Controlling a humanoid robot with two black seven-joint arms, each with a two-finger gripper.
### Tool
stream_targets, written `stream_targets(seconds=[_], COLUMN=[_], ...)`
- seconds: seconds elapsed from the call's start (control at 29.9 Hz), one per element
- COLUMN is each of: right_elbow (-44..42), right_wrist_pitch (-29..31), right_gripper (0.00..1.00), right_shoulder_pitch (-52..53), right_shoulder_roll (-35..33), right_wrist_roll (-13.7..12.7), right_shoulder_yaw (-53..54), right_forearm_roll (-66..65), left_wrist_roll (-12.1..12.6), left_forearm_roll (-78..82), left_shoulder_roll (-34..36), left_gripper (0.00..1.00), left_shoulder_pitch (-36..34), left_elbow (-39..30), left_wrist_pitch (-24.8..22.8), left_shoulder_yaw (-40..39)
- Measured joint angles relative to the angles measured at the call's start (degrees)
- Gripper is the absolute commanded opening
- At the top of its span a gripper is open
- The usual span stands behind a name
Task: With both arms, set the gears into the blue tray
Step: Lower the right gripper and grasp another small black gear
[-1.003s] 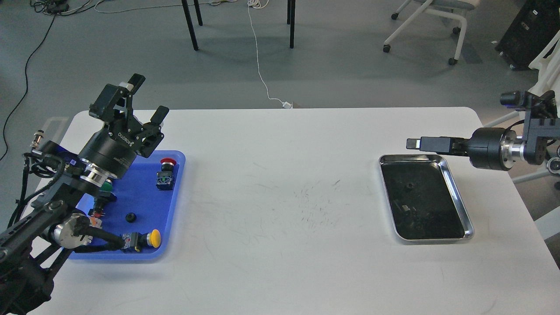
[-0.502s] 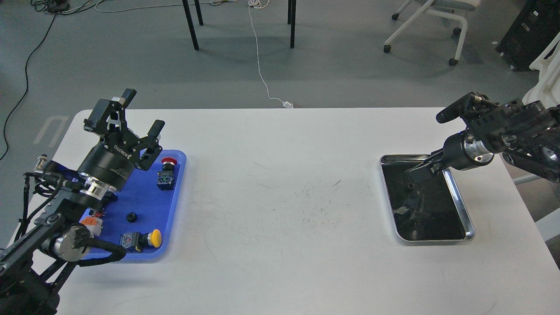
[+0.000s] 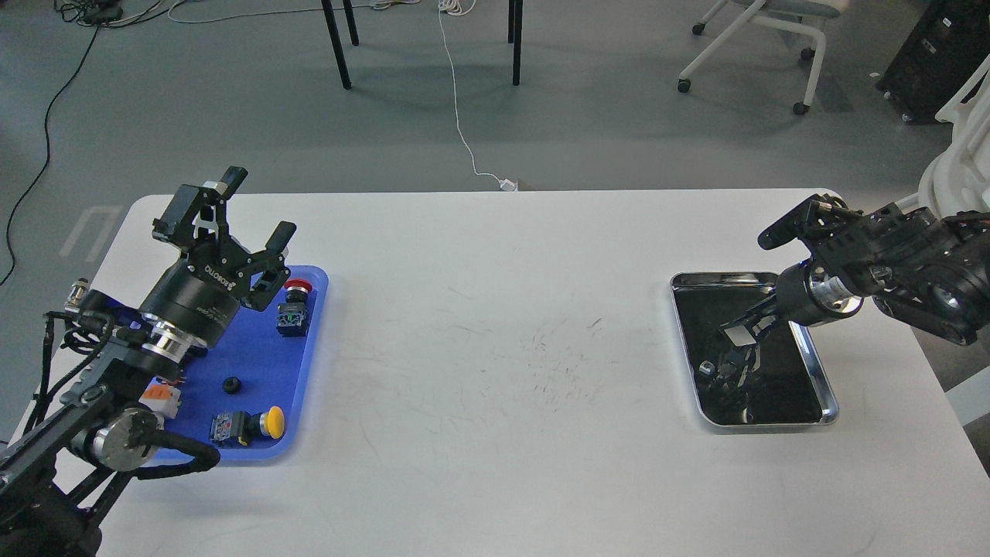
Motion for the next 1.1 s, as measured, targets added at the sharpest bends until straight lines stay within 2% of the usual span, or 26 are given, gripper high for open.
stream_targets(seconds=[0.37,0.53,0.67,0.87,0.94,1.1], right_elbow=[-2.1,-2.1,-2.1,-2.0,-2.0,-1.8], right_wrist_pitch=[-1.3,-1.2,-1.2,-1.1,-1.1,-1.1], right_gripper=[0.63,0.54,0.36,0.22,0.19,0.18], right_shoulder_pitch=[-1.7,-1.8,-1.9,-1.9,-1.9,-1.9], right_shoulder_roll=[2.9,3.1,3.1,3.1,3.1,3.1], right_wrist_roll=[0.0,0.0,0.0,0.0,0.0,0.0], right_shoulder_yaw=[0.3,0.0,-0.1,-0.1,-0.1,-0.1], right_forearm_roll=[0.2,0.1,0.1,0.1,0.1,0.1], left_wrist_roll=[0.0,-0.1,-0.1,-0.1,-0.1,-0.1], left_forearm_roll=[0.0,0.0,0.0,-0.1,-0.1,-0.1], left_shoulder_roll=[-0.1,-0.1,0.0,0.0,0.1,0.1], left_gripper=[0.98,0.98,0.98,0.98,0.98,0.98], left_shoulder_pitch=[0.1,0.0,0.0,0.0,0.0,0.0], left_elbow=[-0.1,-0.1,-0.1,-0.1,-0.1,-0.1], left_wrist_pitch=[-0.1,-0.1,-0.1,-0.1,-0.1,-0.1], left_shoulder_yaw=[-0.2,-0.2,-0.3,-0.3,-0.3,-0.3])
